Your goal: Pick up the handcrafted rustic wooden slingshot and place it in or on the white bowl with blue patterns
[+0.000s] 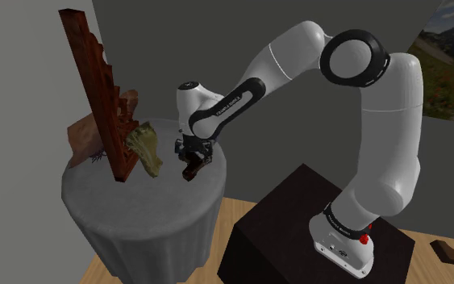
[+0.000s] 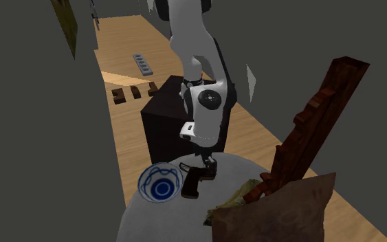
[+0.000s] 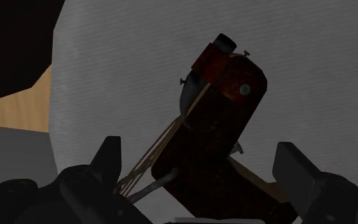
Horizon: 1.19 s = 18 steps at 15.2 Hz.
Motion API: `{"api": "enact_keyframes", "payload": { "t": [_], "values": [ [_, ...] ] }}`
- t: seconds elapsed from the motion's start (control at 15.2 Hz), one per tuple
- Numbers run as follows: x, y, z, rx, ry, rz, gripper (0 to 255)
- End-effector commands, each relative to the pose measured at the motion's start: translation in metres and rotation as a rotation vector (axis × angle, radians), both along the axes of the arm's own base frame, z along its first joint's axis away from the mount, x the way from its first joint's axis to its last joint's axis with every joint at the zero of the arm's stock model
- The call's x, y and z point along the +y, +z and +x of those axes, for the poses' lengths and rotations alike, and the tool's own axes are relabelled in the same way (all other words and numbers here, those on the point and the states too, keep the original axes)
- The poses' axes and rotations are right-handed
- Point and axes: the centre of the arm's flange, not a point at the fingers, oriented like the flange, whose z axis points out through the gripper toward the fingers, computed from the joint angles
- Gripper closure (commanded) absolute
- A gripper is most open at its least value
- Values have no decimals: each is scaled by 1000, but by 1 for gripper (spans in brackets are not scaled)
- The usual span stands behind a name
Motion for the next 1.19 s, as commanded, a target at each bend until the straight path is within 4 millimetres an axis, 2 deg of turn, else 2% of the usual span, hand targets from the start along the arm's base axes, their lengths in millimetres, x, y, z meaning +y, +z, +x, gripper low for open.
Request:
{"api": "enact_keyframes", "payload": {
  "t": [0.0,0.46,0.99,1.06,1.12],
  "values": [
    [1,-15,10,6,-33,-3,0],
    [-1,-54,6,6,-33,-3,0],
    [-1,-54,6,6,-33,-4,0],
    [-1,-54,6,6,-33,-4,255],
    [-1,-54,6,6,-33,-4,255]
  ]
}}
